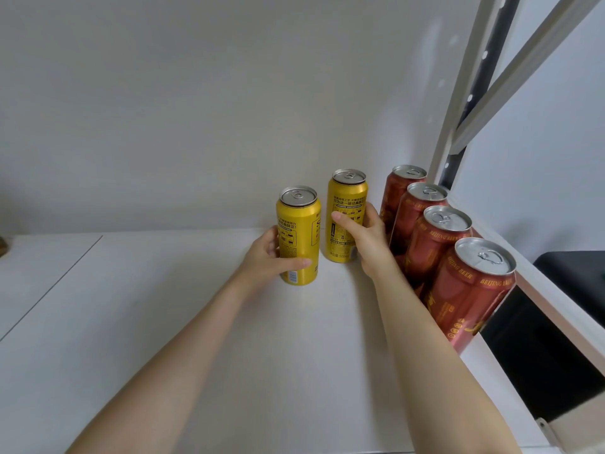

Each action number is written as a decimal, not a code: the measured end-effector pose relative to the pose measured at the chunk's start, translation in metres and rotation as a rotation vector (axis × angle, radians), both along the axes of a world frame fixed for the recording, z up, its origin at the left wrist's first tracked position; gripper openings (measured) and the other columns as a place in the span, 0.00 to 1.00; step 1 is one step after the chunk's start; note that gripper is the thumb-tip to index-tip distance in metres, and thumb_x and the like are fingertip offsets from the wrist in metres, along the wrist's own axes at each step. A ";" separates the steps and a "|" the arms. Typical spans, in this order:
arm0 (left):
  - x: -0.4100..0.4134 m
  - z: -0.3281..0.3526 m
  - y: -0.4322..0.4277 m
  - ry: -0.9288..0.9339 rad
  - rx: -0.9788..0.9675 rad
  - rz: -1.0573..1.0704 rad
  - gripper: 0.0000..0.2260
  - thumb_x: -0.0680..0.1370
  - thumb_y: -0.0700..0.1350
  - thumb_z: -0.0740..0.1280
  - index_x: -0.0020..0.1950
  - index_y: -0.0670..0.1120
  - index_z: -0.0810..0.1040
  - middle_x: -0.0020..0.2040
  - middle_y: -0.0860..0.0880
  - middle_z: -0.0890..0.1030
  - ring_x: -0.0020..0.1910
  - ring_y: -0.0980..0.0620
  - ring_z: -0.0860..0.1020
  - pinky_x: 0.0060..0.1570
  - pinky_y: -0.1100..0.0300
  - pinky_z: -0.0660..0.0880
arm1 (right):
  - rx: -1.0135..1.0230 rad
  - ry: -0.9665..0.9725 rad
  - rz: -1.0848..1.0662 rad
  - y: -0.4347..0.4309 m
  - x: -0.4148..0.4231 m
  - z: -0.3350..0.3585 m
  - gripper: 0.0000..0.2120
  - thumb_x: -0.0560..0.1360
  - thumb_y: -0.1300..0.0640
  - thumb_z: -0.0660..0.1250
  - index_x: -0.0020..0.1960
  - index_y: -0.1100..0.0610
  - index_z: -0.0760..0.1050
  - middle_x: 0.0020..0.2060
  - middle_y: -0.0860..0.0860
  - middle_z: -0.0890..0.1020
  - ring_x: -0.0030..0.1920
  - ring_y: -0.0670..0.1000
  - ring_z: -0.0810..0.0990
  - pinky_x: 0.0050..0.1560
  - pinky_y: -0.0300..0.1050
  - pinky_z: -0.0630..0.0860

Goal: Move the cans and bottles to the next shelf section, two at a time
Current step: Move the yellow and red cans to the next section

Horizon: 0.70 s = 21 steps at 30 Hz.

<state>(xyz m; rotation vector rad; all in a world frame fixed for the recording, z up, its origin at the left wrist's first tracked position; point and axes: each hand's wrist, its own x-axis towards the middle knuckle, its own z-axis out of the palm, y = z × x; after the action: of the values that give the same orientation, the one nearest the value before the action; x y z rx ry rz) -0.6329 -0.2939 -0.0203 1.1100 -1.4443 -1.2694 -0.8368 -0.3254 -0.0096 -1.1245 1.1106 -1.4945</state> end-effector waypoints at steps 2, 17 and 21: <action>0.004 -0.003 0.002 -0.010 0.013 -0.004 0.38 0.60 0.42 0.81 0.68 0.46 0.73 0.60 0.49 0.82 0.57 0.51 0.82 0.55 0.56 0.80 | 0.002 0.016 -0.011 0.003 0.000 0.000 0.23 0.72 0.59 0.77 0.64 0.55 0.74 0.57 0.54 0.83 0.59 0.54 0.82 0.62 0.57 0.78; 0.015 -0.015 0.004 -0.148 0.012 -0.031 0.32 0.64 0.30 0.80 0.64 0.40 0.73 0.58 0.40 0.82 0.54 0.43 0.83 0.58 0.51 0.80 | 0.059 0.106 -0.076 0.086 0.005 -0.010 0.27 0.72 0.56 0.76 0.68 0.55 0.71 0.60 0.54 0.78 0.59 0.47 0.78 0.51 0.31 0.74; 0.007 -0.017 0.011 -0.120 0.027 -0.052 0.35 0.60 0.33 0.81 0.65 0.40 0.74 0.58 0.38 0.82 0.55 0.41 0.82 0.58 0.49 0.79 | 0.025 0.138 0.021 0.089 0.010 -0.009 0.26 0.72 0.55 0.76 0.68 0.54 0.73 0.59 0.52 0.80 0.60 0.48 0.79 0.54 0.35 0.74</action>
<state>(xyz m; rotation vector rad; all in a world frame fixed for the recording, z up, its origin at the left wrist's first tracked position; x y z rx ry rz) -0.6255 -0.2830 -0.0370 1.1907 -1.5578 -1.2808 -0.8268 -0.2366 -0.0185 -1.2331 1.2045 -1.4000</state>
